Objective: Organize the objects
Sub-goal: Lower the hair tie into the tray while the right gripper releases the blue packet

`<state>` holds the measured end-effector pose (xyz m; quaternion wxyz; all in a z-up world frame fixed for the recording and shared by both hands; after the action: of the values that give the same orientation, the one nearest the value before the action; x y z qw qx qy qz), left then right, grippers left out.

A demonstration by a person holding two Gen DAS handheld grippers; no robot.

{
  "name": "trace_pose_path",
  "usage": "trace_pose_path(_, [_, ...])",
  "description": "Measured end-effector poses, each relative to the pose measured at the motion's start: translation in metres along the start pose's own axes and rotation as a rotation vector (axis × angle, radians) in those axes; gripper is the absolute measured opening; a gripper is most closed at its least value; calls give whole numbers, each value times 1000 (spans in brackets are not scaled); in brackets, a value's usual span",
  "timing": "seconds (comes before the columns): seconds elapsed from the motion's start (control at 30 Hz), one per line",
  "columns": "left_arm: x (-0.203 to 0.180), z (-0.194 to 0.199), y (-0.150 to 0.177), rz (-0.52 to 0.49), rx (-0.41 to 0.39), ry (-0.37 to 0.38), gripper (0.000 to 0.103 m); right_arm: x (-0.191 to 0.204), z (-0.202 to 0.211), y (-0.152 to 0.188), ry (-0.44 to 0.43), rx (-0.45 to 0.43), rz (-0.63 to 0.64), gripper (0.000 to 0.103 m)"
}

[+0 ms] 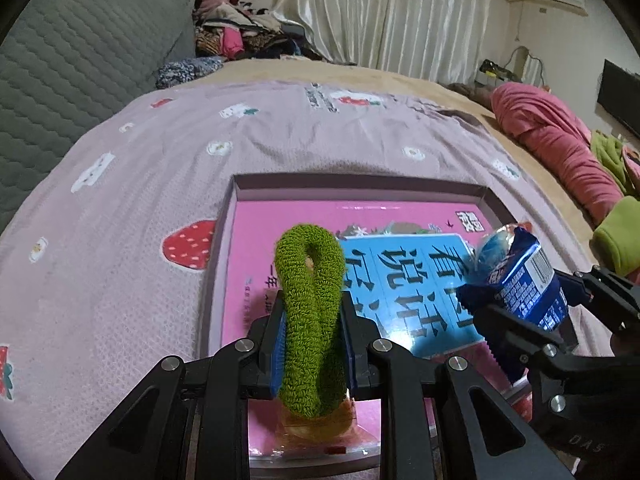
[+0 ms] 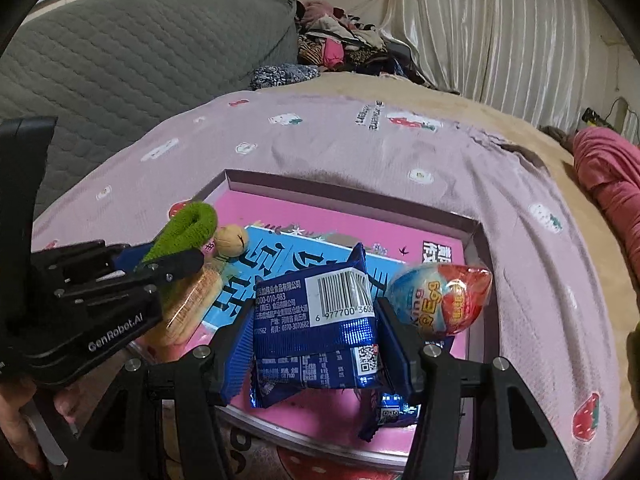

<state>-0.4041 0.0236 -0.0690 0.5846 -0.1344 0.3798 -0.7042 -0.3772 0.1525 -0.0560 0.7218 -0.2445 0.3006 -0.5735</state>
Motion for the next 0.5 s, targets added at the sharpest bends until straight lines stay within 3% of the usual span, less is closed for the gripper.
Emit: trace_pose_path(0.5, [-1,-7,3,-8,33,-17,29,14,-38,9,-24,180,81,58])
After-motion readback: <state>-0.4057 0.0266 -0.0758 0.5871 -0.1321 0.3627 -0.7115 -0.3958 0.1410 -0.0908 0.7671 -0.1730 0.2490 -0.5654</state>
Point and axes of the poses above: each gripper's, at about its wrist camera, not at the fingertips, and z roughly against the way its jaws point, x to its left, y to its underside, the point moved 3 cm from there along -z, roughly the way its jaws point, and after that the axes turned 13 degrees about y, right-handed, at the moved point
